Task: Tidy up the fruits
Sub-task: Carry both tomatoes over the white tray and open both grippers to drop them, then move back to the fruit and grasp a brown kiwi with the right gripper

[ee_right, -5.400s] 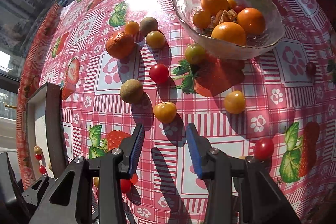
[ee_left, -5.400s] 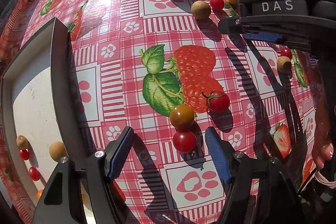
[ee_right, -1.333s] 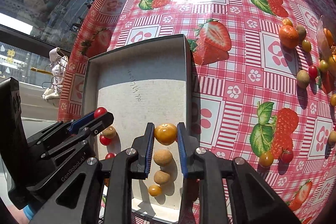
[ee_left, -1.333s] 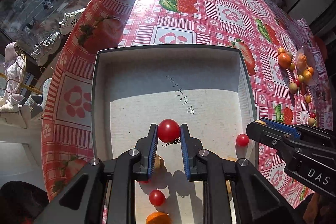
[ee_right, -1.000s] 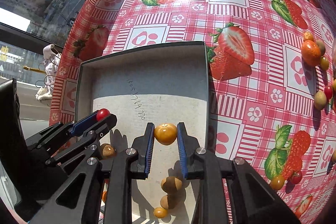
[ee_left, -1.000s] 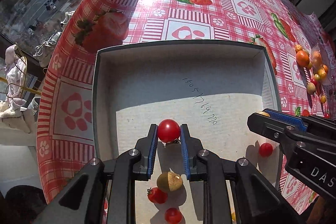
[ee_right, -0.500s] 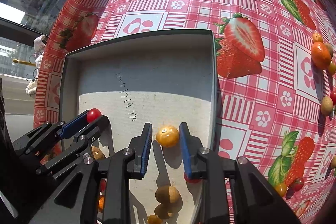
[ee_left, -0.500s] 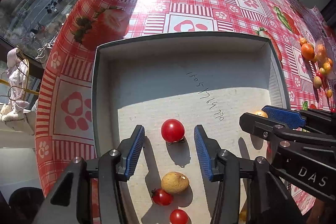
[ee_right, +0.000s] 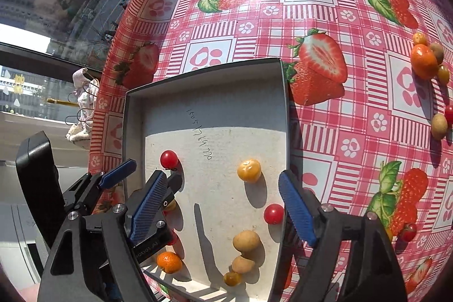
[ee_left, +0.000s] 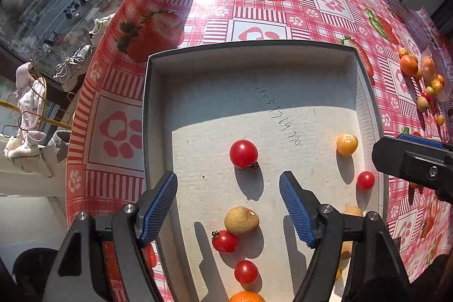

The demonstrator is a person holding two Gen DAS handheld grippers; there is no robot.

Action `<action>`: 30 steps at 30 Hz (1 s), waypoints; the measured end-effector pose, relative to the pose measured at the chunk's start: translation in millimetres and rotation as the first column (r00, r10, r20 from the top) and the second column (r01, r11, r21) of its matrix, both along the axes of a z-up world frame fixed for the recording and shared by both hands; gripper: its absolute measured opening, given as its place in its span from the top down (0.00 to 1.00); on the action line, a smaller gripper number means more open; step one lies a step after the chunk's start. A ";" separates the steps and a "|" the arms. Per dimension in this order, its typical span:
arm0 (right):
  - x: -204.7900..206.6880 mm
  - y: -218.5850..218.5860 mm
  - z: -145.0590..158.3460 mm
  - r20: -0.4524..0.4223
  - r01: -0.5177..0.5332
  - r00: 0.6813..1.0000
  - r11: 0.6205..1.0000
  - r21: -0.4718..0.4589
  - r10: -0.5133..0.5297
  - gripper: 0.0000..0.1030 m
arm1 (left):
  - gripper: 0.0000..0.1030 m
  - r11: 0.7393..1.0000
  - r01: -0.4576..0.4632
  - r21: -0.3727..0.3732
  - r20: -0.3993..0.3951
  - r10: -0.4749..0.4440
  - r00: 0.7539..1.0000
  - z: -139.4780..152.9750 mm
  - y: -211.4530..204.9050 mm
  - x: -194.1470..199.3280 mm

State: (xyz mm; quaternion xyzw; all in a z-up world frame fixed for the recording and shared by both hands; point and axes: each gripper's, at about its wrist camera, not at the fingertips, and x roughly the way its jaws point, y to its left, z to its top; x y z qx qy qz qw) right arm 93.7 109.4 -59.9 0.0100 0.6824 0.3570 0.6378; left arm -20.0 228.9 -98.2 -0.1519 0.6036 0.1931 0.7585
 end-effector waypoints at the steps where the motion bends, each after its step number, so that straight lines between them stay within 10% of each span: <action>1: -0.6 -7.7 1.9 0.002 0.013 1.000 1.000 -0.006 -0.013 0.18 | 0.27 1.000 0.002 0.001 -0.002 -0.002 1.000 2.8 -2.6 -4.1; 30: -29.7 -244.1 -42.0 -0.062 0.354 0.921 0.894 -0.273 -0.384 0.18 | 0.27 0.944 0.327 -0.045 0.030 -0.326 0.945 34.4 -182.4 35.5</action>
